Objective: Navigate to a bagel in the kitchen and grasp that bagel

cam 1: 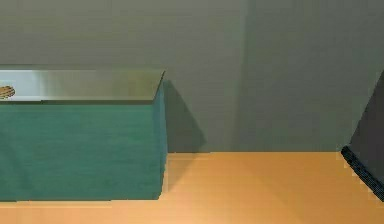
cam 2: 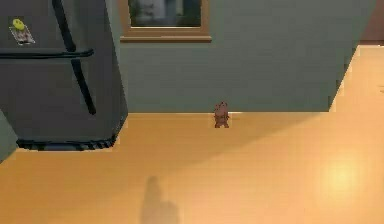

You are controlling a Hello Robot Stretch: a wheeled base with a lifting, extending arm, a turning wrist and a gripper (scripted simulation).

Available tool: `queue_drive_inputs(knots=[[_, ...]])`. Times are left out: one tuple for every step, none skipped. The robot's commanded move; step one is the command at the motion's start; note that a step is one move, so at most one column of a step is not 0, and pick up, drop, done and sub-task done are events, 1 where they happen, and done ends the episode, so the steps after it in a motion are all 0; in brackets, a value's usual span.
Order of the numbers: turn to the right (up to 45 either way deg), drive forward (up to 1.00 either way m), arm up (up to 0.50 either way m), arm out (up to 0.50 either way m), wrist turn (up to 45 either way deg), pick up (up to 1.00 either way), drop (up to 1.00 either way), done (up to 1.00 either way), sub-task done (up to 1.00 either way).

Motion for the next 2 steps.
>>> queue_drive_inputs(knots=[[-42.0,0.00,0.00,0.00,0.0,0.00,0.00,0.00,0.00],[0.0,0.20,0.00,0.00,0.0,0.00,0.00,0.00,0.00]])
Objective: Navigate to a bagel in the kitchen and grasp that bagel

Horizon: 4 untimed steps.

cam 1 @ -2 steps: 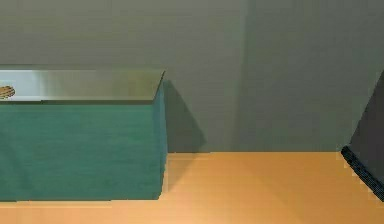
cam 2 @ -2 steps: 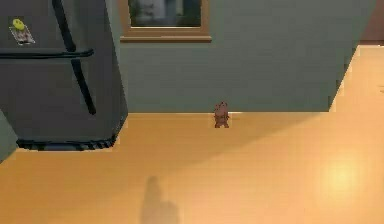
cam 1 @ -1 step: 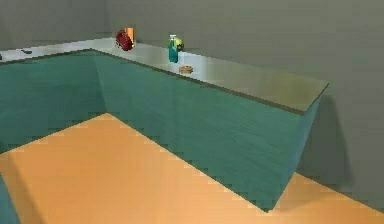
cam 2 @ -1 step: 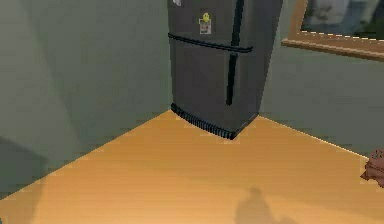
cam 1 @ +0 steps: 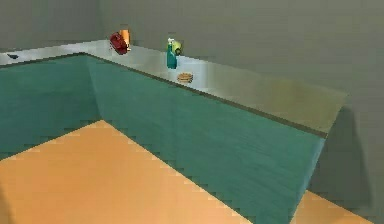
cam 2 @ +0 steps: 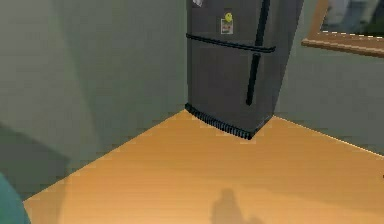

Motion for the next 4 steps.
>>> queue_drive_inputs(knots=[[-45.0,0.00,0.00,0.00,0.0,0.00,0.00,0.00,0.00],[-3.0,0.00,0.00,0.00,0.0,0.00,0.00,0.00,0.00],[0.0,1.00,0.00,0.00,0.0,0.00,0.00,0.00,0.00],[0.0,1.00,0.00,0.00,0.0,0.00,0.00,0.00,0.00]])
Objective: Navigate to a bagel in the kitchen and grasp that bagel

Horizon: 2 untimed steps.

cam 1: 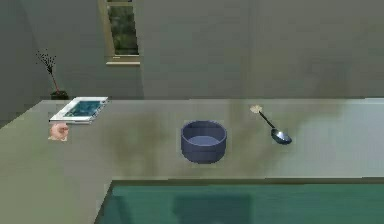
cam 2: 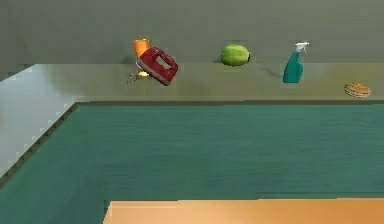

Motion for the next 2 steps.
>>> queue_drive_inputs(knots=[[-6.0,0.00,0.00,0.00,0.0,0.00,0.00,0.00,0.00],[0.0,0.25,0.00,0.00,0.0,0.00,0.00,0.00,0.00]])
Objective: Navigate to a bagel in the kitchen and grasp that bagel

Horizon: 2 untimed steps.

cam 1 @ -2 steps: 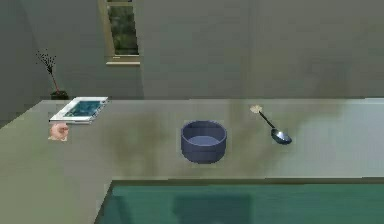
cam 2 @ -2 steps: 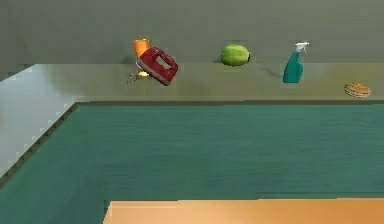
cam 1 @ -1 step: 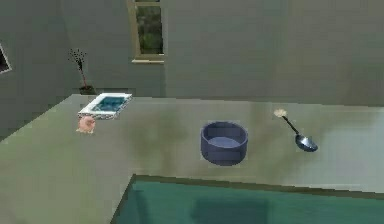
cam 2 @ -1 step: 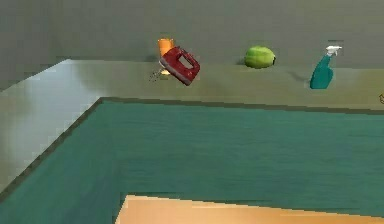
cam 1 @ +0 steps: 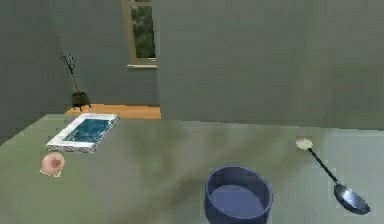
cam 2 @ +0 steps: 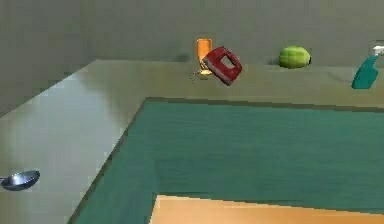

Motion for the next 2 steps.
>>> queue_drive_inputs(knots=[[-45.0,0.00,0.00,0.00,0.0,0.00,0.00,0.00,0.00],[-45.0,0.00,0.00,0.00,0.0,0.00,0.00,0.00,0.00]])
